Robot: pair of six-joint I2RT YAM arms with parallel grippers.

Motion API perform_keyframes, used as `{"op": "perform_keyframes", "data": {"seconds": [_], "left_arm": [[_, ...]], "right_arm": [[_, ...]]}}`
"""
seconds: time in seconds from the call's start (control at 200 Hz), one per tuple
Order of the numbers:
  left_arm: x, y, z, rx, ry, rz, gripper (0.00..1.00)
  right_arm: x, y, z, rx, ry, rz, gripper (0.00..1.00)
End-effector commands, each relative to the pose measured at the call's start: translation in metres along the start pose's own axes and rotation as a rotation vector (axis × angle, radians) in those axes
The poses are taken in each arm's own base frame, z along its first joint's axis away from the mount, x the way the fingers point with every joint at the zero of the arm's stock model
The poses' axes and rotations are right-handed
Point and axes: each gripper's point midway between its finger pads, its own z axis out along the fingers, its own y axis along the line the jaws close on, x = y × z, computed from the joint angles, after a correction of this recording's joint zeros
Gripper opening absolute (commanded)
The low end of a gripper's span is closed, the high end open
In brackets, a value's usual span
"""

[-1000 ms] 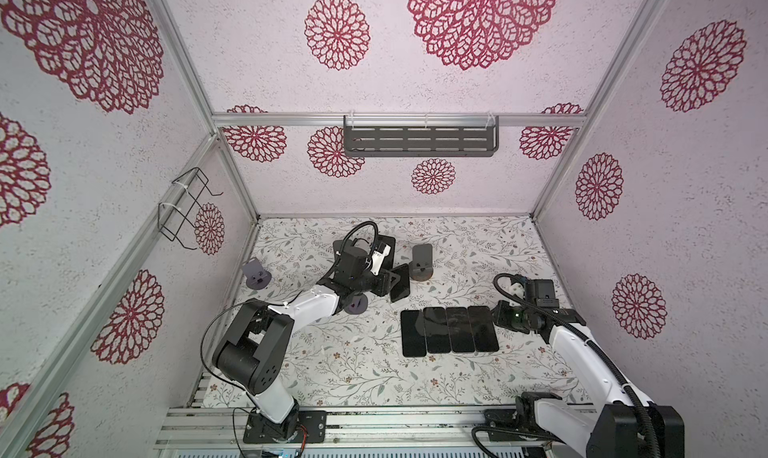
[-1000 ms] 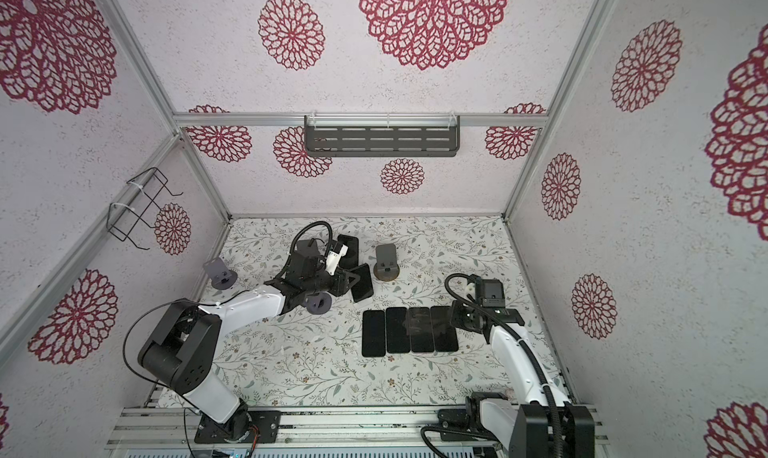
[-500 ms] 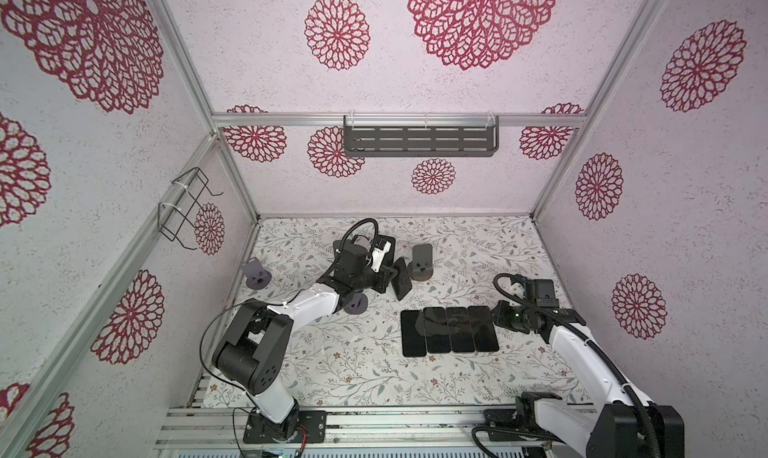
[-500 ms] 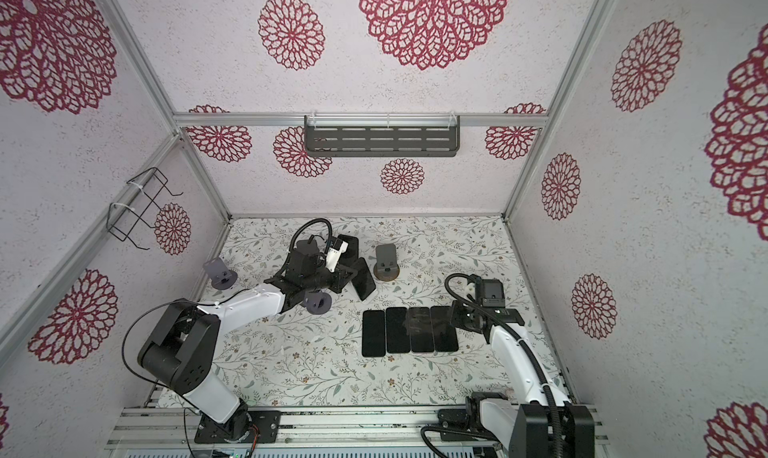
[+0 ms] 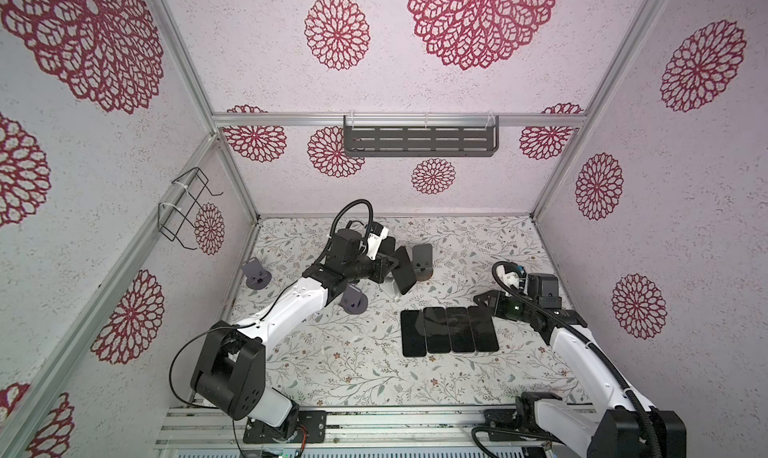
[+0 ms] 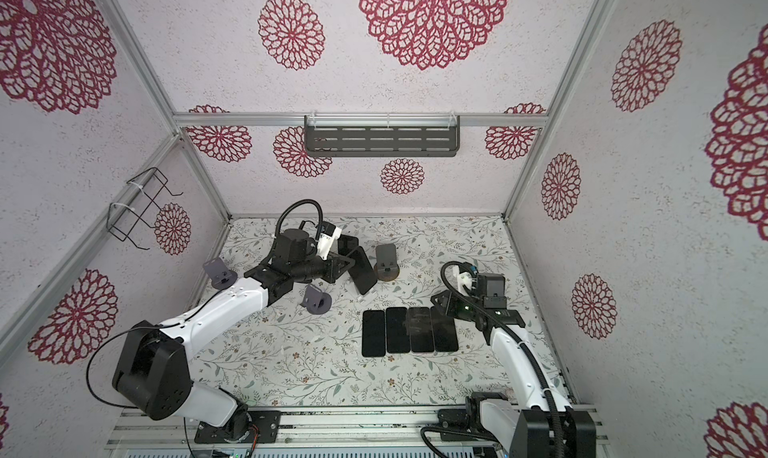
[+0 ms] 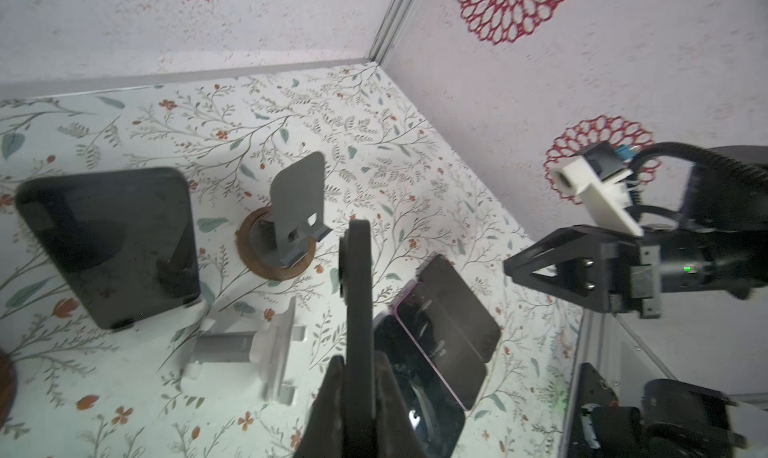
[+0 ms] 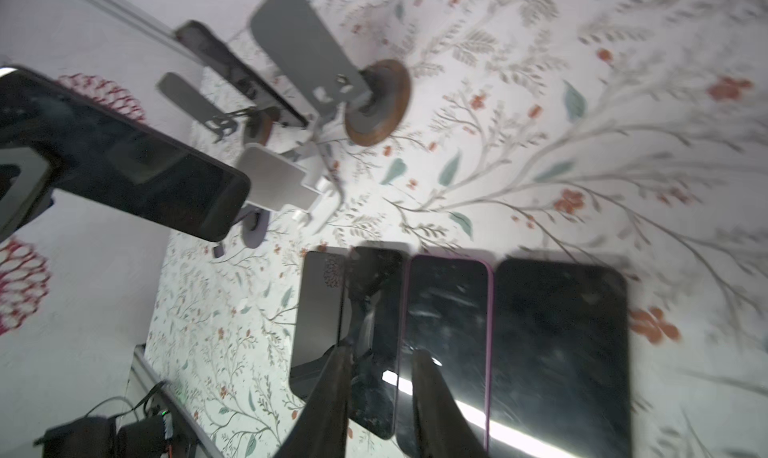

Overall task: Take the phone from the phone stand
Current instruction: 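Grasp and lift the black phone with the left gripper while the right approaches, then hold the black phone with the left gripper while the right gripper closes on it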

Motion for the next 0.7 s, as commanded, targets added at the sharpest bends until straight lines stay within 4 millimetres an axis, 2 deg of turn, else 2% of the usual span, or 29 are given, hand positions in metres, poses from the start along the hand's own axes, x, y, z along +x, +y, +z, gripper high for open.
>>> {"op": "perform_keyframes", "data": {"seconds": [0.0, 0.05, 0.13, 0.26, 0.4, 0.505, 0.696], "left_arm": [[0.002, -0.045, -0.015, 0.237, 0.094, -0.006, 0.00], [0.004, -0.056, -0.018, 0.308, 0.121, -0.017, 0.00], [0.006, -0.061, -0.017, 0.350, 0.142, -0.019, 0.00], [0.011, -0.062, -0.012, 0.383, 0.153, -0.007, 0.00], [0.013, -0.062, -0.006, 0.424, 0.156, -0.005, 0.00], [0.010, -0.061, -0.003, 0.431, 0.147, 0.005, 0.00], [0.008, -0.060, 0.000, 0.443, 0.126, 0.044, 0.00]], "right_arm": [[-0.017, 0.071, 0.000, -0.345, -0.011, -0.170, 0.40], [-0.016, 0.086, 0.003, -0.417, 0.000, -0.233, 0.44], [-0.016, 0.103, 0.007, -0.502, 0.014, -0.289, 0.48], [-0.020, 0.118, 0.021, -0.560, 0.027, -0.348, 0.55], [-0.011, 0.142, 0.035, -0.680, 0.094, -0.398, 0.58], [-0.006, 0.151, 0.040, -0.743, 0.125, -0.406, 0.54], [-0.006, 0.157, 0.041, -0.817, 0.127, -0.394, 0.39]]}}
